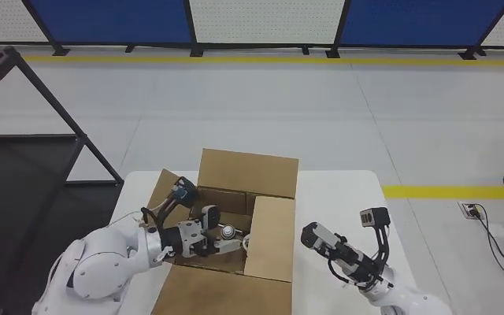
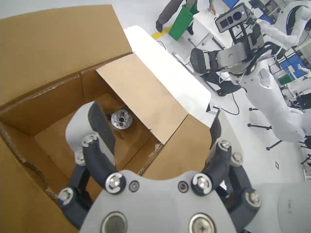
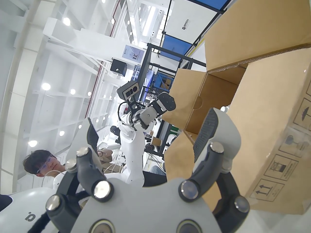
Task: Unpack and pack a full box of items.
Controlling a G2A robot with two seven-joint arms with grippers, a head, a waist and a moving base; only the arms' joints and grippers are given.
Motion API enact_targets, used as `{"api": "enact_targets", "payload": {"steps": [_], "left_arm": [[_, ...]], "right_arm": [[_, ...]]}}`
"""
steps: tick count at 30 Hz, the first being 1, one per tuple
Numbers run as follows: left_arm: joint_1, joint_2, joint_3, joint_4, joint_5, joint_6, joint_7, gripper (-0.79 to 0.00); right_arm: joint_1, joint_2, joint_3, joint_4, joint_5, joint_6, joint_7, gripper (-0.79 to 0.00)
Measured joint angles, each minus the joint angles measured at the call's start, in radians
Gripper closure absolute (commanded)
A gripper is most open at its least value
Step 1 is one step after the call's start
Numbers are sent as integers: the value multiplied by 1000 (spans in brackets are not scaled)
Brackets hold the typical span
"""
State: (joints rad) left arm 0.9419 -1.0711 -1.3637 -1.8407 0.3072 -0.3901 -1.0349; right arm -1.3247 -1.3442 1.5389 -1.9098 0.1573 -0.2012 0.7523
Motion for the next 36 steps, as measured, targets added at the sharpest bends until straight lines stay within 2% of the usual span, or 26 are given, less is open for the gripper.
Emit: {"api": "enact_targets", "payload": {"steps": [3, 7, 11, 16, 25, 36], "left_arm": [[-48, -2, 35, 69, 10, 20, -3, -785], [-88, 0, 36, 197, -7, 22, -1, -785], [-103, 4, 25, 303, -76, 13, -23, -785], [-118, 4, 45, 379, -95, -5, -8, -785], [-145, -2, 95, 478, -169, -51, 16, -785], [-135, -5, 108, 456, -194, -41, 22, -785]], "right_arm": [[-19, 5, 18, -12, 11, -12, -4, -785], [-37, 11, 36, -25, 19, -22, -11, -785], [-46, 16, 46, -33, 25, -27, -19, -785], [-46, 21, 45, -38, 29, -24, -28, -785], [-47, 29, 28, -41, 20, -18, -47, -785], [-54, 39, 11, -52, 14, -19, -63, -785]]}}
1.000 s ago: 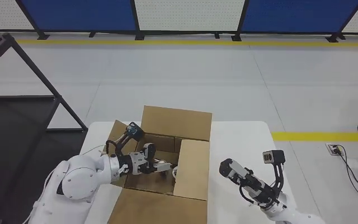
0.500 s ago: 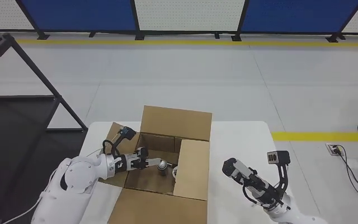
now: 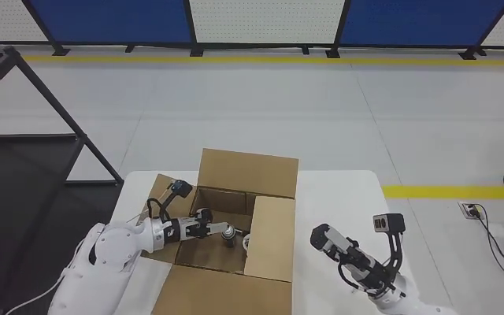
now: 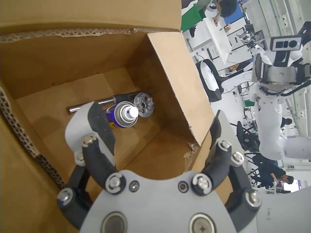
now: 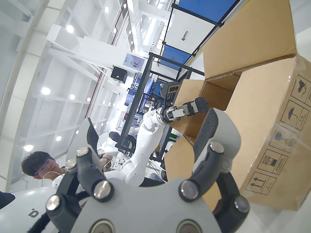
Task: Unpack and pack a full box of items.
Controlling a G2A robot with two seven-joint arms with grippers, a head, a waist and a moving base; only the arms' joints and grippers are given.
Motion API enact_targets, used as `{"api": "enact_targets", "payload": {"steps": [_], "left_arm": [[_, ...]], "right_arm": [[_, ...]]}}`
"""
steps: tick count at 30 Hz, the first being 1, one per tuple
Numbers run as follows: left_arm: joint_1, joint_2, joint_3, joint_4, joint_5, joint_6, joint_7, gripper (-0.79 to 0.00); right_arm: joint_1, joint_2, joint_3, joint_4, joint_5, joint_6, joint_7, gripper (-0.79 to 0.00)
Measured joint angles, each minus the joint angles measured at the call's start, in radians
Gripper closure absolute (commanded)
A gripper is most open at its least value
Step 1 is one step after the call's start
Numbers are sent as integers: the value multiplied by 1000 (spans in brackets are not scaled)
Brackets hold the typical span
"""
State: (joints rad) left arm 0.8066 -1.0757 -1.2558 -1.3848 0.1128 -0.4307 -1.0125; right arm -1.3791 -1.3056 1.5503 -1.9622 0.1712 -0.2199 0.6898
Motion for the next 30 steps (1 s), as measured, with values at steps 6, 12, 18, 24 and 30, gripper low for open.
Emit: {"api": "enact_targets", "payload": {"steps": [6, 12, 18, 24, 30], "left_arm": [[-27, -8, 49, 1, -51, 38, -15, -785], [-85, -30, 132, 57, -120, 83, -21, -785], [-132, -56, 217, 113, -159, 88, -7, -785], [-169, -79, 273, 167, -213, 77, 14, -785], [-196, -100, 316, 201, -238, 70, 40, -785]], "right_arm": [[-9, 6, 10, 9, 13, -8, -6, -785], [-29, 13, 35, 3, 34, -24, -13, -785], [-45, 19, 52, -3, 51, -35, -14, -785], [-51, 24, 55, -2, 58, -40, -18, -785], [-53, 29, 56, 2, 64, -43, -21, -785]]}}
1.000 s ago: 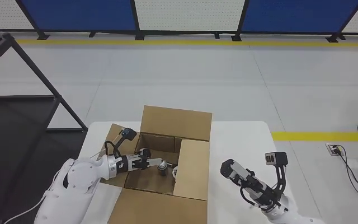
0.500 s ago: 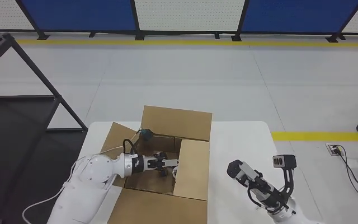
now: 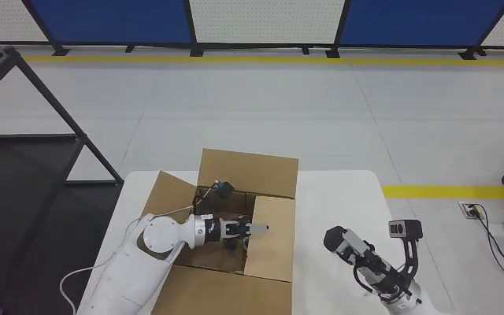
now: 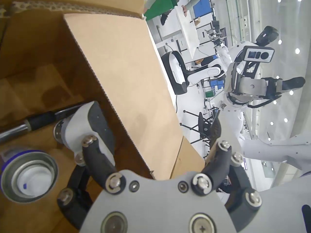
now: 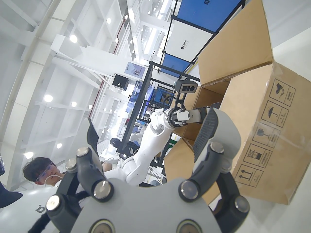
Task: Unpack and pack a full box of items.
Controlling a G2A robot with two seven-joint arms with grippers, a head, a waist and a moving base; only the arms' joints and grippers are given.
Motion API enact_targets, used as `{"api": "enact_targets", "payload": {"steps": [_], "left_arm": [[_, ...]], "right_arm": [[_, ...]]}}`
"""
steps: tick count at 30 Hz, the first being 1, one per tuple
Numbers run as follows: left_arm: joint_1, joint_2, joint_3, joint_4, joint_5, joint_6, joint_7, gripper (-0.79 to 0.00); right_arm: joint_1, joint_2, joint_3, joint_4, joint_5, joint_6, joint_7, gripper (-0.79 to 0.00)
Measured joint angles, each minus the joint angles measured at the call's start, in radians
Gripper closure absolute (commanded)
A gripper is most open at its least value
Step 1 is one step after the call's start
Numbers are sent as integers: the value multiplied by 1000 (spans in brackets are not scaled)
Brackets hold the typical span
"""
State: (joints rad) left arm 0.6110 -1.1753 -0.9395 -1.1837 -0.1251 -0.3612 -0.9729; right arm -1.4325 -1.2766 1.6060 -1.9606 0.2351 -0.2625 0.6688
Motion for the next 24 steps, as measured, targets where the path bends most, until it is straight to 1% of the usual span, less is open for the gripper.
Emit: {"api": "enact_targets", "payload": {"steps": [2, 7, 9, 12, 15, 19, 22, 24], "left_arm": [[-6, -6, 10, 5, -13, -7, 6, -785], [-20, -15, 18, 5, -30, -13, 17, -785], [-22, -15, 14, -3, -37, -17, 15, -785], [-21, -13, 5, -23, -39, -19, 9, -785], [-16, -11, -5, -56, -35, -18, 4, -785], [-4, -7, -19, -114, -35, -12, 4, -785], [-2, -7, -22, -154, -29, 3, 12, -785], [-7, -9, -19, -171, -24, 14, 19, -785]], "right_arm": [[0, 2, -3, 4, 0, 3, 6, -785], [-4, 11, 1, 4, -11, 18, 64, -785], [-10, 13, 3, 1, -13, 12, 75, -785], [-20, 19, 6, -2, 14, -20, 130, -785], [-28, 25, 12, -2, 33, -50, 194, -785], [-33, 33, 1, -12, 30, -61, 266, -785], [-31, 37, -28, -23, 24, -58, 303, -785], [-27, 39, -43, -25, 3, -36, 315, -785]]}}
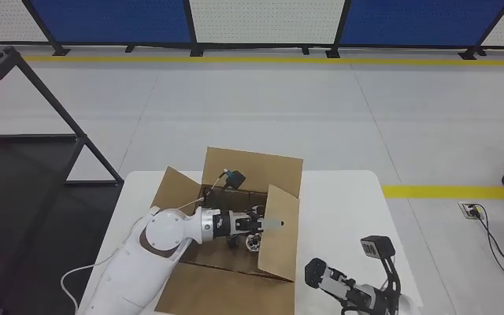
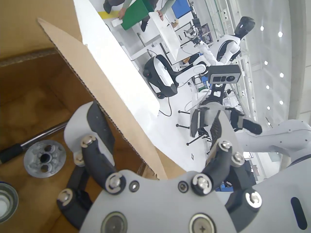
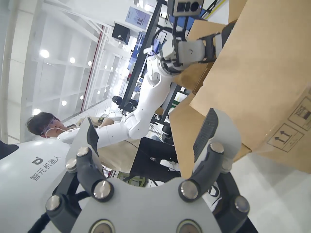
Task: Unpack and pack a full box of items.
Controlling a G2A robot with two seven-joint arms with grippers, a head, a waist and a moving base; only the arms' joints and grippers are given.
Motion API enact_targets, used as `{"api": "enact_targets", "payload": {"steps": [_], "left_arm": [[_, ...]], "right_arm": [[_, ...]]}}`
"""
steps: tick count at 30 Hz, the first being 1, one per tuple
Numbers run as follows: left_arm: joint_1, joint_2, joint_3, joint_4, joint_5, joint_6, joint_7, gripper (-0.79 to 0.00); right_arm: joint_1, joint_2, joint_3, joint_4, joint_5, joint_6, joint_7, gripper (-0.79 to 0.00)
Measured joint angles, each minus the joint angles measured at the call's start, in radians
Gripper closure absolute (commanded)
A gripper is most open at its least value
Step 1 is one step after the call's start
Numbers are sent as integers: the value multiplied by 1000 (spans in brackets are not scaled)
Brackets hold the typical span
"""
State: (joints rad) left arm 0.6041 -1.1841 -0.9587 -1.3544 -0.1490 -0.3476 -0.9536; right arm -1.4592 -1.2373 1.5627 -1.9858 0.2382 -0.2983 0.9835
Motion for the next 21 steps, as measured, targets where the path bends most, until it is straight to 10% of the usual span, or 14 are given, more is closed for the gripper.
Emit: {"api": "enact_targets", "payload": {"steps": [21], "left_arm": [[-143, -80, 162, 45, -3, 41, 78, -785]], "right_arm": [[-65, 10, -56, -137, -85, -165, -48, -785]]}}
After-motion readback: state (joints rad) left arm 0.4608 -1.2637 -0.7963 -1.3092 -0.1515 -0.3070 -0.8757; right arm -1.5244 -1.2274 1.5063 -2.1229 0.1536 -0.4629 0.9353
